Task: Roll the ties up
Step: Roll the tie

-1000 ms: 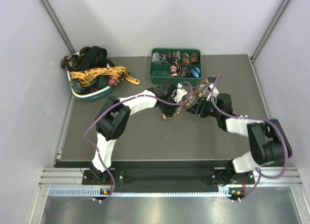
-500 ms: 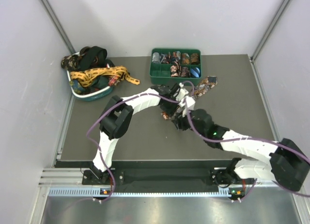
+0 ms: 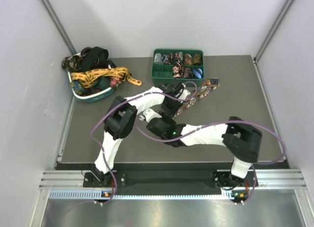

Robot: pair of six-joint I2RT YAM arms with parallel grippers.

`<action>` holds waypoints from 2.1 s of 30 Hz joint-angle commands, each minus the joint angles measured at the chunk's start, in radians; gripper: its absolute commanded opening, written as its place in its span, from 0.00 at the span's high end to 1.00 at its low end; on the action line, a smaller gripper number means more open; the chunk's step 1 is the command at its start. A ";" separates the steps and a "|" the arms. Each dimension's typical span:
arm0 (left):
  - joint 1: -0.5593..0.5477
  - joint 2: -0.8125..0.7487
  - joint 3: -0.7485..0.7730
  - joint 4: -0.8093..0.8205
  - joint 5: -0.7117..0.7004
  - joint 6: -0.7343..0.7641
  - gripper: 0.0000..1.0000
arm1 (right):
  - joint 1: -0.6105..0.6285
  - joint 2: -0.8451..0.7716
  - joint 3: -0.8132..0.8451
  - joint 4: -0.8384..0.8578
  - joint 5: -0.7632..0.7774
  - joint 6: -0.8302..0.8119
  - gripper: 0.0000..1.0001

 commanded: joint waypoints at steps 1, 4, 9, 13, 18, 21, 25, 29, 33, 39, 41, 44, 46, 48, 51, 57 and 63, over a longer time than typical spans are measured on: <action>-0.009 0.117 -0.047 -0.255 -0.015 -0.012 0.69 | 0.026 0.074 0.111 -0.139 0.152 -0.028 0.40; -0.010 0.124 -0.032 -0.278 -0.021 -0.012 0.69 | 0.035 0.154 0.198 -0.204 0.201 -0.031 0.40; -0.010 0.140 -0.003 -0.309 -0.013 -0.018 0.69 | 0.040 0.284 0.333 -0.311 0.289 -0.043 0.41; -0.013 0.158 0.031 -0.355 -0.019 -0.021 0.69 | 0.043 0.390 0.448 -0.393 0.344 -0.041 0.41; -0.015 0.172 0.046 -0.402 -0.019 -0.027 0.69 | 0.045 0.489 0.548 -0.479 0.381 -0.029 0.41; -0.016 0.186 0.057 -0.427 -0.025 -0.027 0.68 | 0.043 0.530 0.582 -0.514 0.405 -0.015 0.41; -0.016 0.187 0.058 -0.436 -0.028 -0.029 0.67 | 0.040 0.565 0.597 -0.542 0.450 0.017 0.41; -0.016 0.187 0.060 -0.442 -0.032 -0.028 0.67 | 0.035 0.576 0.594 -0.549 0.481 0.032 0.41; -0.018 0.186 0.057 -0.448 -0.039 -0.021 0.67 | 0.011 0.579 0.591 -0.552 0.467 0.031 0.41; -0.016 0.187 0.058 -0.450 -0.045 -0.021 0.67 | -0.018 0.598 0.579 -0.549 0.436 0.026 0.49; -0.018 0.186 0.061 -0.450 -0.047 -0.021 0.67 | -0.024 0.607 0.583 -0.552 0.436 0.029 0.64; -0.018 0.181 0.060 -0.447 -0.048 -0.021 0.67 | -0.029 0.610 0.594 -0.569 0.436 0.041 0.73; -0.018 0.179 0.062 -0.442 -0.045 -0.019 0.67 | -0.030 0.607 0.597 -0.569 0.438 0.070 0.75; -0.016 0.178 0.065 -0.442 -0.042 -0.016 0.66 | -0.029 0.604 0.596 -0.572 0.439 0.075 0.78; -0.019 0.175 0.068 -0.444 -0.038 -0.013 0.66 | -0.030 0.601 0.599 -0.571 0.452 0.066 0.78; -0.021 0.163 0.068 -0.450 -0.041 -0.015 0.67 | -0.030 0.602 0.599 -0.577 0.447 0.054 0.53; -0.033 0.156 0.063 -0.479 -0.033 -0.016 0.67 | -0.038 0.625 0.593 -0.577 0.399 0.012 0.47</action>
